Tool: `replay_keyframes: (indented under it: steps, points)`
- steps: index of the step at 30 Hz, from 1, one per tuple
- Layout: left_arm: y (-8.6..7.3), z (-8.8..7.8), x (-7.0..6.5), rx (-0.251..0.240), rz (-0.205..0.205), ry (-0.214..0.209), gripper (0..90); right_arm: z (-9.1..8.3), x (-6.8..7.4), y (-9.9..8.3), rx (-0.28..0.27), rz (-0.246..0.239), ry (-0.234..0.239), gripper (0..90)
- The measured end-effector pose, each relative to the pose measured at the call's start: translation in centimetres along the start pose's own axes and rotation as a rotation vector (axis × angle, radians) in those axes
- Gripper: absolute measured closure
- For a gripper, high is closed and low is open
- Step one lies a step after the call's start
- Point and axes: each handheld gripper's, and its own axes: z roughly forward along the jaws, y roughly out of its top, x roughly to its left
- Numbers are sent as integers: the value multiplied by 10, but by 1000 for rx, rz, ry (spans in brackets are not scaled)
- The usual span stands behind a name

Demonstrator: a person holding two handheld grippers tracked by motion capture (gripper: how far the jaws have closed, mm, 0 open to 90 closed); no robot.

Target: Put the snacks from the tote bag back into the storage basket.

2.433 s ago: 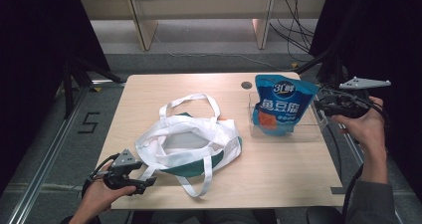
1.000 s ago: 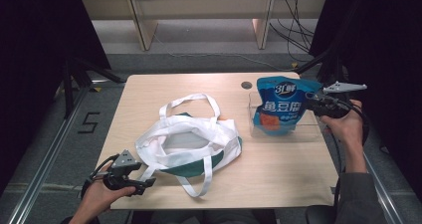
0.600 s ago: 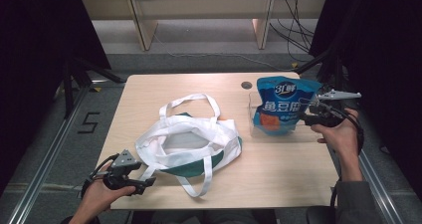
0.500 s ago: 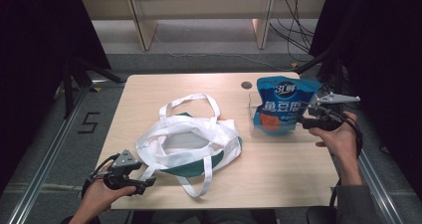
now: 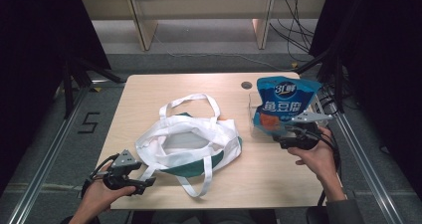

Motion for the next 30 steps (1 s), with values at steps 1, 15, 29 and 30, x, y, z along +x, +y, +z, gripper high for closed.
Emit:
replay_keyframes:
  steps: [1, 15, 29, 30]
  points:
    - [0, 0, 0, -1, 1, 0, 224, 3, 1, -1, 7, -23, 14, 392]
    - [-1, 0, 0, 3, 4, 4, 224, 22, 24, -12, 15, -72, 76, 357]
    - [-1, 0, 0, 3, 3, 6, 224, 19, 48, -28, 12, -110, 124, 308]
    - [-1, 0, 0, 3, 3, 6, 224, 19, 49, -30, 18, -122, 128, 300]
